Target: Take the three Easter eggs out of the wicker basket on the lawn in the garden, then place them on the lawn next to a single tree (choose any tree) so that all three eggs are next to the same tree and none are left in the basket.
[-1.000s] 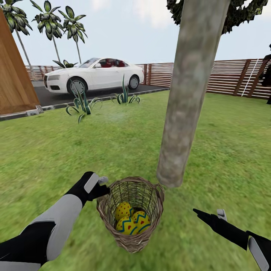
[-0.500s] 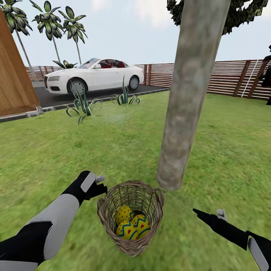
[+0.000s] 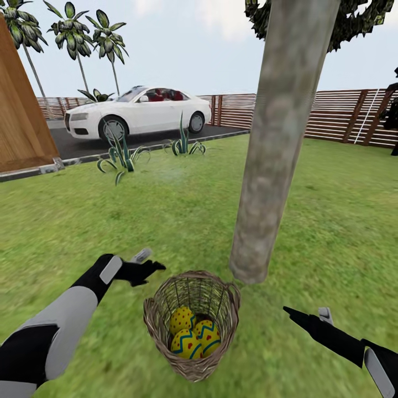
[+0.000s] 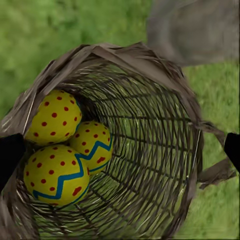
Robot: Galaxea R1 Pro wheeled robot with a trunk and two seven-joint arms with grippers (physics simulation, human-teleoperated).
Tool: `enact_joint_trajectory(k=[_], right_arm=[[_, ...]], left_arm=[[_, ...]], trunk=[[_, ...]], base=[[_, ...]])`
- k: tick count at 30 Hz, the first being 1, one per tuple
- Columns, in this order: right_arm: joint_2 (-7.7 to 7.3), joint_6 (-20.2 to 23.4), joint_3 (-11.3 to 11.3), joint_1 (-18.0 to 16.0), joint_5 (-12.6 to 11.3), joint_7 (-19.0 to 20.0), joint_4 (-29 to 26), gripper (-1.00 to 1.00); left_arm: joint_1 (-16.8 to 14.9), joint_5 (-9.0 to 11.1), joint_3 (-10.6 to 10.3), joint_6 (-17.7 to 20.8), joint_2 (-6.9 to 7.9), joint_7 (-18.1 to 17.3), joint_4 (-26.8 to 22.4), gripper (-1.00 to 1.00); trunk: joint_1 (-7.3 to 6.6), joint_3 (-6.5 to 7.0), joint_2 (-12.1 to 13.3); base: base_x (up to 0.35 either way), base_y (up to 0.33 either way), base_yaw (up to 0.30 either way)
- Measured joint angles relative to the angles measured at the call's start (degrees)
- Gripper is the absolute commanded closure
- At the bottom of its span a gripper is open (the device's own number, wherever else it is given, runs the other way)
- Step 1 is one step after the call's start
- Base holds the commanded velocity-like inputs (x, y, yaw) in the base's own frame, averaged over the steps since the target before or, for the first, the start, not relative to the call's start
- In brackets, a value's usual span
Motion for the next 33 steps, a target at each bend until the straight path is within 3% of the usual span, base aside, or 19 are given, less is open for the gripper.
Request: enact_joint_trajectory(k=[6,8,33], right_arm=[[0.0,-0.05,0.0,0.0,-0.02,-0.07,0.0,-1.0],[0.0,-0.06,0.0,0.0,-0.02,-0.08,0.0,-1.0],[-0.09,-0.15,0.0,0.0,0.0,-0.02,-0.09,-1.0]], left_arm=[[0.01,-0.35,-0.04,-0.02,2.58,-12.81,1.78,-1.0],[0.01,-0.37,-0.07,-0.01,2.89,-14.59,2.03,-1.0],[0.01,-0.4,-0.27,-0.11,2.69,-15.55,2.11,-1.0]], trunk=[[-1.32,1.08,2.41],[-1.76,1.44,3.21],[-7.25,5.92,13.24]], base=[[0.0,0.0,0.0],[0.0,0.0,0.0],[0.0,0.0,0.0]])
